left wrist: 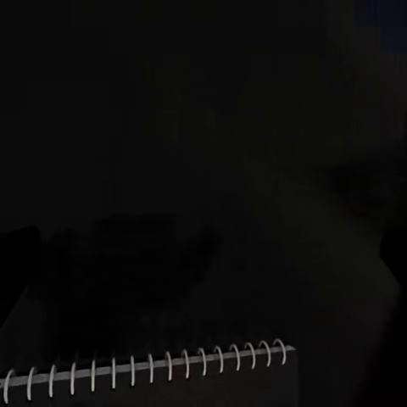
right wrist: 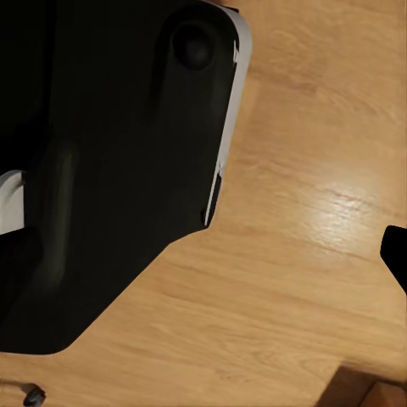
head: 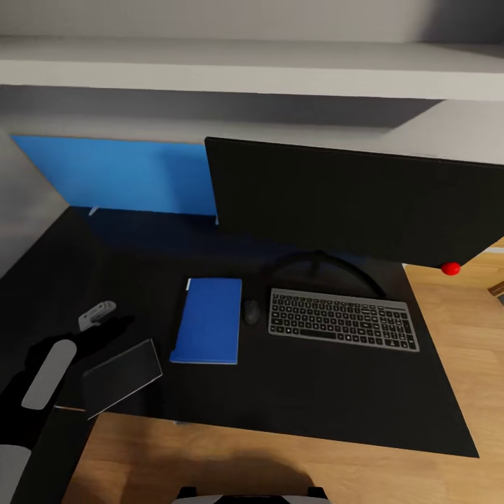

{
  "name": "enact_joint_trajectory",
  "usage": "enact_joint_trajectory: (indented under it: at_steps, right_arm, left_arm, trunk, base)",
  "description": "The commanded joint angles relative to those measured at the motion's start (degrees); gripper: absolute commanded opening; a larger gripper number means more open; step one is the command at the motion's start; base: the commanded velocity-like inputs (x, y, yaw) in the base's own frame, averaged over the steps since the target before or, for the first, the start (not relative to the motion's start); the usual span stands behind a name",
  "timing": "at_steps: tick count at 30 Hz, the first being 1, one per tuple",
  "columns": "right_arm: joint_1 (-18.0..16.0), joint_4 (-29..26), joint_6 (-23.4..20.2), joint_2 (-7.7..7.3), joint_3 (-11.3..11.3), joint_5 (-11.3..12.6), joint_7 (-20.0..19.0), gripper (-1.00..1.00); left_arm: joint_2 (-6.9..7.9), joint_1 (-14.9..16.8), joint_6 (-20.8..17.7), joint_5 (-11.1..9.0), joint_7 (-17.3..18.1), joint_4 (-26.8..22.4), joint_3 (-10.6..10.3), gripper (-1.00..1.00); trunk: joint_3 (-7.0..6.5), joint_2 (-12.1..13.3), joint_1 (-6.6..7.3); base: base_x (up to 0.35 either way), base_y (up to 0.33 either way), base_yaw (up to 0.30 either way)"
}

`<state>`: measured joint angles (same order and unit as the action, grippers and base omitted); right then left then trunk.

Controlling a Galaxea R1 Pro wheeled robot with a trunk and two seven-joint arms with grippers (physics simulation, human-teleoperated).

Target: In the bedroom, organize the workspace by keeping the computer under the desk, ensuring the monitor is on the desk, placing the keyboard on the desk next to the monitor, placing the mouse on the desk next to the keyboard, moving the folder from the swivel chair onto the desk next to the mouse, stacking the notebook on top of the folder with the pen on top of the notebook, and positioning the swivel chair next to the desk.

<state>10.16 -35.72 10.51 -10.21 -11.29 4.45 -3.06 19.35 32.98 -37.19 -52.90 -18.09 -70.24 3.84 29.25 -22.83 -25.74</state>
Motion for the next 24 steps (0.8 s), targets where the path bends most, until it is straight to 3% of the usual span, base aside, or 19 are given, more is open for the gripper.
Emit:
enact_joint_trajectory:
  at_steps: [1, 13, 20, 24]
  right_arm:
    - [0.02, -0.07, 0.09, -0.06, -0.19, 0.47, -0.11, 1.00]
    - [0.03, -0.05, 0.12, -0.08, -0.26, 0.48, -0.11, 1.00]
    - [0.01, -0.05, 0.20, -0.08, -0.30, 0.54, -0.11, 1.00]
    - [0.02, -0.05, 0.21, -0.08, -0.31, 0.54, -0.11, 1.00]
  left_arm:
    - [0.02, 0.00, -0.18, -0.59, -0.53, -0.06, 0.02, 1.00]
    - [-0.11, -0.10, -0.10, -0.56, -0.57, 0.68, -0.03, 1.00]
    - [-0.66, 0.37, -0.08, -0.69, -0.45, 2.47, -0.43, 1.00]
    - [-1.69, 1.30, -0.05, -0.72, -0.24, 4.15, -0.63, 1.00]
  trunk:
    - [0.07, -0.09, -0.04]
    - [0.07, -0.09, -0.04]
    - [0.07, -0.09, -0.04]
    - [0.07, -0.09, -0.04]
  base:
    - [0.069, 0.026, 0.010]
    - [0.021, 0.008, 0.179]
    - [0.002, 0.001, 0.270]
    - [0.000, 0.000, 0.276]
